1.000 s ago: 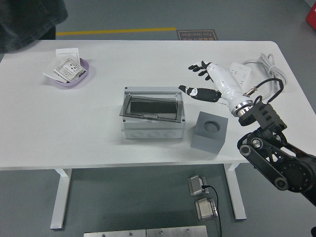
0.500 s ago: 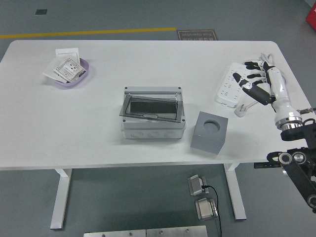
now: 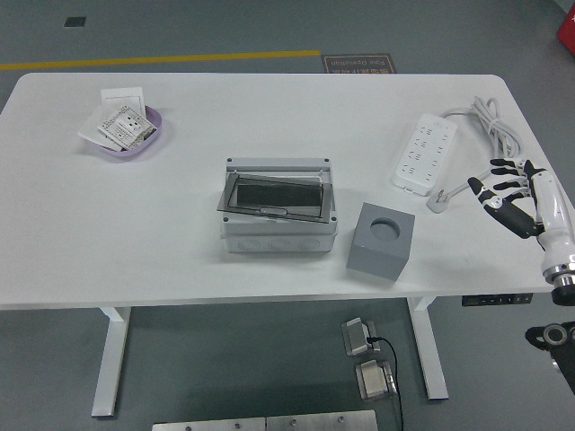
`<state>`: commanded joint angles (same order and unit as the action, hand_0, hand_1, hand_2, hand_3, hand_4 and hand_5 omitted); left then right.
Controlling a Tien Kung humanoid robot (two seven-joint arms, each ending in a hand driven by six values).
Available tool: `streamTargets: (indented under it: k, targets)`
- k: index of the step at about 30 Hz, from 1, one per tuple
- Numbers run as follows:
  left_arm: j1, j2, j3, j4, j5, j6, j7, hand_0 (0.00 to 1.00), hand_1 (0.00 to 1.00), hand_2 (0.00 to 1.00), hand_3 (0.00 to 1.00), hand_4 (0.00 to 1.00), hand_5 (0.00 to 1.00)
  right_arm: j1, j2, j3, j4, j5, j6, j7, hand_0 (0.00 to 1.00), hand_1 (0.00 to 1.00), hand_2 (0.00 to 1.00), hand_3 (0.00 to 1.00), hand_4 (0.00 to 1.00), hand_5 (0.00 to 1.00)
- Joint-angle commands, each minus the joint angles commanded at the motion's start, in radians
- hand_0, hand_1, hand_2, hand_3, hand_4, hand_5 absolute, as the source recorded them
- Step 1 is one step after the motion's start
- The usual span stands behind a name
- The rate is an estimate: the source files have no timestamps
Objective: Pick up the cylinder from the cube,place it in the box,flap close box
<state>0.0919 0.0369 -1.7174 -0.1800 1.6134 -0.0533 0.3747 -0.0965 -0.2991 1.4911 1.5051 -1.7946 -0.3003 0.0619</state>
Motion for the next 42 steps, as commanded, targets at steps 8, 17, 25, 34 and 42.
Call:
streamTargets:
  k: [8,17,25,34,42]
  targets:
    - [-0.004,-0.002,0.002,0.000,-0.003,0.001,-0.002,0.638,0.659,0.551,0.616,0.662,0.350,-0.013,0.025,-0.048,-0.041,-0.042,-0.024,0.011,0.998,0.998,0.998,0.998,0.933,0.215]
    - [-0.004,-0.001,-0.001,0.000,0.002,0.000,-0.002,0.638,0.659,0.551,0.616,0.662,0.349,-0.042,0.031,-0.121,-0.072,0.169,-0.026,0.106,0.998,0.998,0.998,0.998,0.936,0.195]
    - [-0.006,-0.002,-0.003,0.000,0.004,0.000,-0.003,0.638,0.659,0.551,0.616,0.661,0.347,-0.055,0.025,-0.173,-0.072,0.323,-0.006,0.142,0.998,0.998,0.998,0.998,0.970,0.315]
    - [-0.006,-0.002,-0.002,0.000,0.004,-0.001,-0.004,0.639,0.659,0.550,0.616,0.661,0.346,-0.060,0.035,-0.192,-0.081,0.322,-0.007,0.142,0.998,0.998,0.998,0.998,0.971,0.330]
    - [-0.007,-0.004,0.000,0.000,0.002,-0.001,-0.004,0.639,0.659,0.549,0.616,0.663,0.339,-0.052,0.040,-0.181,-0.081,0.238,-0.020,0.113,0.998,0.998,0.998,0.998,0.969,0.329]
